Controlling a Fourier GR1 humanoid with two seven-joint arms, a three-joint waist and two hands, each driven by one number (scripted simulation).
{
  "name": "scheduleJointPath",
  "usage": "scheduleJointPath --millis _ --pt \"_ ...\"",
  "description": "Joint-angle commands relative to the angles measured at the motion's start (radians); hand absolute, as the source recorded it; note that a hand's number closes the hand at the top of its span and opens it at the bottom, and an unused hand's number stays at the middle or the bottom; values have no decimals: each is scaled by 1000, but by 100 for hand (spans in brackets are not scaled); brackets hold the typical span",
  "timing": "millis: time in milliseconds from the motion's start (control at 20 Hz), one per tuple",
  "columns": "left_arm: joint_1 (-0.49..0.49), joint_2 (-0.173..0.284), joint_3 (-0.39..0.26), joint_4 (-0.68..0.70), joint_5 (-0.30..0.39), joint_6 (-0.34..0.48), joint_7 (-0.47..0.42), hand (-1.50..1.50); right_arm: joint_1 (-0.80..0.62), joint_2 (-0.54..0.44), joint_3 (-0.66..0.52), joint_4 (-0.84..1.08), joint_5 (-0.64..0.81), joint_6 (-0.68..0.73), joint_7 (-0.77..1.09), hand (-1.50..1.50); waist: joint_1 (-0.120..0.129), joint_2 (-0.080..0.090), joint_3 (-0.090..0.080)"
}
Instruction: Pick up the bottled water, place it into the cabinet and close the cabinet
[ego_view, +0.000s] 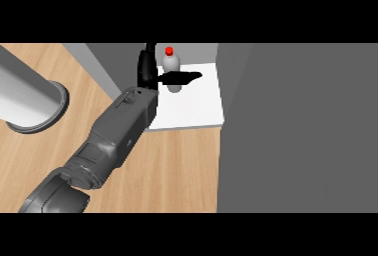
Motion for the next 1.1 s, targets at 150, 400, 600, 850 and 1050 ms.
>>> scheduleJointPath --millis 150,400,600,850,1050 --pt "113 74 44 -66 28 -215 -156 -150 51 -18 -6 -27 5 7 -23 -150 38 -17 -1" --pt "146 24 44 -143 28 -250 -159 -150 72 -8 20 -69 23 -17 -2 -150 60 -27 0" --pt "224 5 20 -236 36 -279 -158 -150 46 -11 -19 -72 -22 -29 25 -150 84 -34 0" --pt "296 -17 -36 -367 59 -277 -93 -150 97 -8 -1 -52 25 -29 -18 -150 97 -42 1" --pt "398 32 -87 -549 79 -319 -3 -150 88 16 31 -51 53 -50 -21 -150 109 -45 1"
